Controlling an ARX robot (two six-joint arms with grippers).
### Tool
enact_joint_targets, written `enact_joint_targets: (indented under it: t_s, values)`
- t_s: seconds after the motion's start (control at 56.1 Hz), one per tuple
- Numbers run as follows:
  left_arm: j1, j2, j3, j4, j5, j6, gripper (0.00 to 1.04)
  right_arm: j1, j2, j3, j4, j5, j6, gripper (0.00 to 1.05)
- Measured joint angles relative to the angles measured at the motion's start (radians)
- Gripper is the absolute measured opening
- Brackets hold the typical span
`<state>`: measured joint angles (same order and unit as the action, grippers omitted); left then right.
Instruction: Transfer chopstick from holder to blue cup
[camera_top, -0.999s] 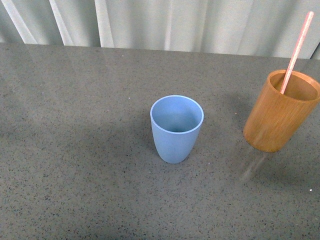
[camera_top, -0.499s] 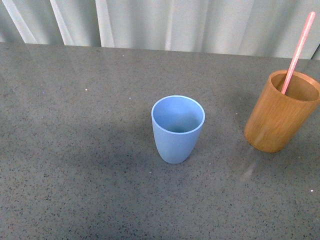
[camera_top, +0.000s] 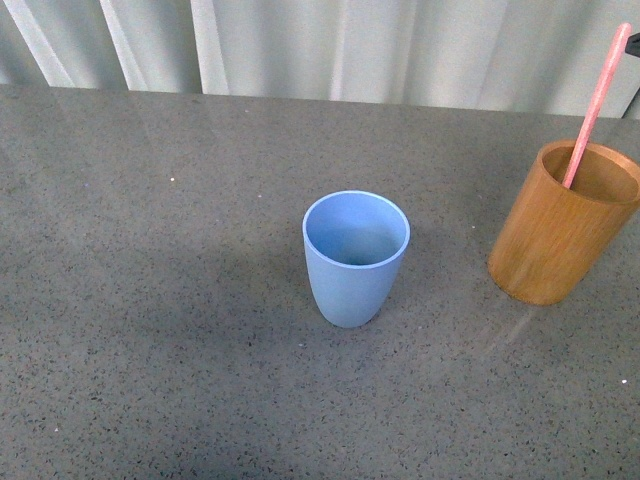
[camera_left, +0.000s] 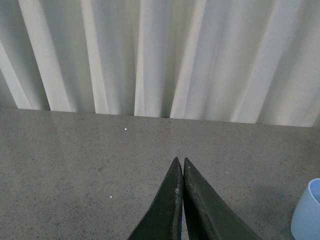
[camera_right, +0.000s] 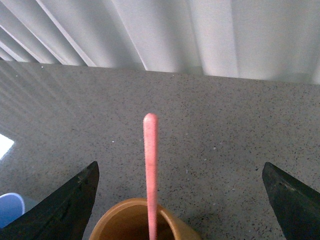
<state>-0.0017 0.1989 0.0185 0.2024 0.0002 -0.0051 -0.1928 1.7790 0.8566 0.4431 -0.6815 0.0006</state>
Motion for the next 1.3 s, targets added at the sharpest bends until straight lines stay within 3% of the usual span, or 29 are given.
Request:
enact_joint_targets:
  t_s: [0.143, 0.232, 0.588, 1.052, 1.195, 1.302]
  values:
    - [0.000, -0.070, 0.000, -0.078, 0.000, 0.001, 0.04, 0.018, 0.052, 0.040, -0.016, -0.005, 0.000, 0.95]
    - [0.000, -0.164, 0.000, -0.193, -0.001, 0.000, 0.04, 0.032, 0.072, 0.061, -0.028, -0.005, 0.000, 0.84]
    - [0.000, -0.195, 0.000, -0.201, 0.000, 0.001, 0.04, 0.056, 0.082, 0.089, -0.048, -0.018, -0.005, 0.02]
    - [0.000, -0.195, 0.000, -0.202, 0.000, 0.001, 0.04, 0.021, -0.175, 0.100, -0.104, -0.102, 0.031, 0.02]
    - [0.000, -0.195, 0.000, -0.202, 0.000, 0.001, 0.04, 0.023, -0.265, 0.134, -0.096, -0.097, 0.061, 0.02]
    - [0.000, -0.195, 0.000, -0.202, 0.000, 0.001, 0.04, 0.079, -0.317, 0.144, -0.087, -0.047, 0.089, 0.02]
